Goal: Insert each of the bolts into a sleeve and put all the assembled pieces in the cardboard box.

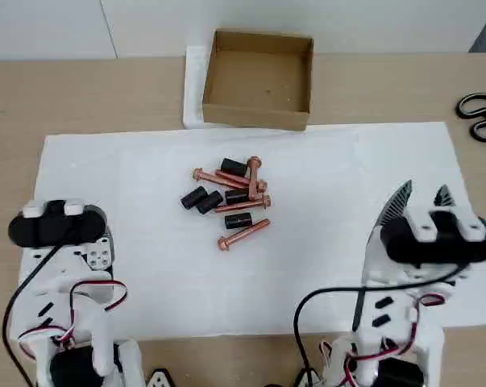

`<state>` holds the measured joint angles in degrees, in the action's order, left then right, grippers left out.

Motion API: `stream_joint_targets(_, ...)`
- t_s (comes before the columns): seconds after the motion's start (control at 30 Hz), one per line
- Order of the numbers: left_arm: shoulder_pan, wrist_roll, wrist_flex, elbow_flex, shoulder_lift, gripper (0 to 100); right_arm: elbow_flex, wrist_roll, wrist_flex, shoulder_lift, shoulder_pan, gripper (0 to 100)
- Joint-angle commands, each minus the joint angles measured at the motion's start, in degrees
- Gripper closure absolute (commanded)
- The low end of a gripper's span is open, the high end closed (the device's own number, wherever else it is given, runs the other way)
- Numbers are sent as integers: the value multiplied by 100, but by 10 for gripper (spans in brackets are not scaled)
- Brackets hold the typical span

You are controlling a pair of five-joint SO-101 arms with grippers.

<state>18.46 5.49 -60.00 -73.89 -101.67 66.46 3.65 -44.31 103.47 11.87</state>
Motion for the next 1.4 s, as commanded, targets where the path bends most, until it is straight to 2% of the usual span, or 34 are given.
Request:
stream_joint_targets(0.0,26,-431,9,901,888,895,-466,290,171,-295,-119,847)
stream_joint_targets(0.17,9,-633,-273,2835,3367,895,-1073,738,145,-1420,-171,847)
stream_joint_targets(0.33,0,-633,-1213,4646,5723,895,-1723,1301,-84,-2941,-171,847)
stream_joint_targets(0.43,0,-624,-1846,5314,6884,895,-2127,1556,-541,-3969,-171,847)
stream_joint_targets(0.57,0,-624,-2198,5631,7956,895,-2892,1705,-1499,-5429,-277,847)
stream_joint_targets(0.73,0,-615,-2198,5631,8237,894,-4404,1705,-3257,-7266,-919,847)
stream_joint_targets(0.93,0,-615,-2198,5622,8273,894,-6224,1670,-4822,-9015,-2211,847)
stream_joint_targets(1.1,0,-615,-2207,5613,8281,894,-7147,1609,-5077,-9578,-3204,847)
stream_joint_targets(1.27,0,-615,-2180,5367,8264,893,-7429,369,-4875,-9763,-3837,846)
stream_joint_targets(1.37,0,-615,-2171,5174,8246,893,-7429,281,-4655,-9921,-4207,846)
